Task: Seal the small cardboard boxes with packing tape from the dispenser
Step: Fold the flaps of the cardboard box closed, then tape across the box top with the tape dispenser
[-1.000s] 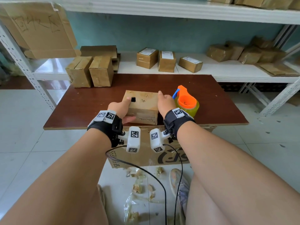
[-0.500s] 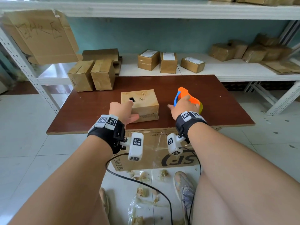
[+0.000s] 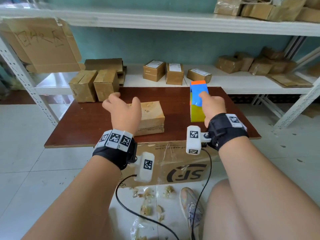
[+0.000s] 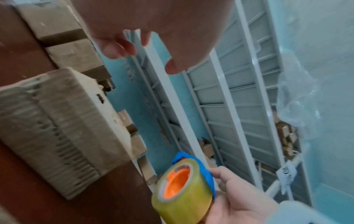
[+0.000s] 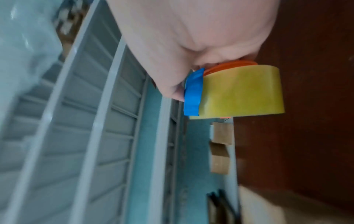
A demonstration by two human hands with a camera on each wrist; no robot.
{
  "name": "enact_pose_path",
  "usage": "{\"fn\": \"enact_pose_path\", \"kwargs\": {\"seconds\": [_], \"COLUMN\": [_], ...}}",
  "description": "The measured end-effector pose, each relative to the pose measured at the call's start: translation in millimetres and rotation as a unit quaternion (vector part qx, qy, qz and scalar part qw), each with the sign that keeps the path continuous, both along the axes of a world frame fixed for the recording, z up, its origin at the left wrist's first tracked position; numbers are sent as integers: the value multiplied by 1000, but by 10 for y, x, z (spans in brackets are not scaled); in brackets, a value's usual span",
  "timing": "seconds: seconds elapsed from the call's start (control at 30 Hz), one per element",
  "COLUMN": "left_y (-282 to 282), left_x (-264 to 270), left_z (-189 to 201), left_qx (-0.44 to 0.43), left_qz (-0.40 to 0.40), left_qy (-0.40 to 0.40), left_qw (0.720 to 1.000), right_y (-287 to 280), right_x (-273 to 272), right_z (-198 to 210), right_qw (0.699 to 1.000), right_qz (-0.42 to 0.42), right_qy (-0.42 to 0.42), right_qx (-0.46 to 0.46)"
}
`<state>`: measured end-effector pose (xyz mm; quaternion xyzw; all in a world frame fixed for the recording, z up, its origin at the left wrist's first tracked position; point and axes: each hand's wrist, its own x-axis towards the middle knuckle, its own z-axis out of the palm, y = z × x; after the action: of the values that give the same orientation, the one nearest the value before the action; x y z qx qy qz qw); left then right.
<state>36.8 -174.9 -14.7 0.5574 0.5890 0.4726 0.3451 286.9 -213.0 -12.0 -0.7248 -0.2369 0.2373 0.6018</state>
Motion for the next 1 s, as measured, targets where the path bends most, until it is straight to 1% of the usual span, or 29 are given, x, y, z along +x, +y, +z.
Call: {"fn": "enact_pose_path", "kwargs": {"seconds": [0.07,0.13,0.17,0.2,0.27,0.3,0.37,0.43,0.47,0.5,0.6,0.67,0.73,0.8,0.87,0.97,1.0], "left_y": [-97,-146,-176,-183,-225,-245,-317,-374,-365,-394,-353,-299,-250,-192,-143,-46,-18], "left_x": [18,101,147,197,263,274,280,268,266,242,193,174,157,142,108,46,28], "left_z": [84,80,77,52,50,59,107,164,156,176,154,96,31,-10,9,31,30], "left_qx": [61,68,56,31,-50,-98,-159,-173,-176,-184,-179,-146,-100,-82,-92,-143,-153], "left_qz": [-51,-108,-135,-154,-185,-202,-222,-203,-182,-178,-179,-193,-211,-212,-208,-204,-201], "left_qy": [-61,-95,-103,-112,-141,-169,-258,-321,-335,-337,-293,-250,-215,-206,-225,-279,-290], "left_qw": [995,987,984,981,971,960,927,909,908,906,922,937,948,952,947,927,923], "right_y": [-145,-252,-303,-358,-432,-468,-517,-546,-549,-553,-531,-510,-471,-424,-378,-303,-301], "right_x": [-120,-266,-351,-443,-605,-684,-822,-955,-1004,-1033,-1021,-989,-972,-999,-1052,-1067,-1065], "right_z": [165,241,259,279,326,357,410,424,412,394,389,418,406,370,358,276,254], "right_qw": [994,974,957,939,899,883,865,860,860,861,866,869,876,886,897,922,925], "right_qz": [31,84,114,139,201,222,251,268,275,281,297,305,320,327,336,336,341], "right_qy": [89,180,230,273,345,369,392,397,397,395,385,374,344,308,267,182,157], "right_qx": [58,108,135,157,178,185,187,173,163,152,116,107,111,112,103,69,63]}}
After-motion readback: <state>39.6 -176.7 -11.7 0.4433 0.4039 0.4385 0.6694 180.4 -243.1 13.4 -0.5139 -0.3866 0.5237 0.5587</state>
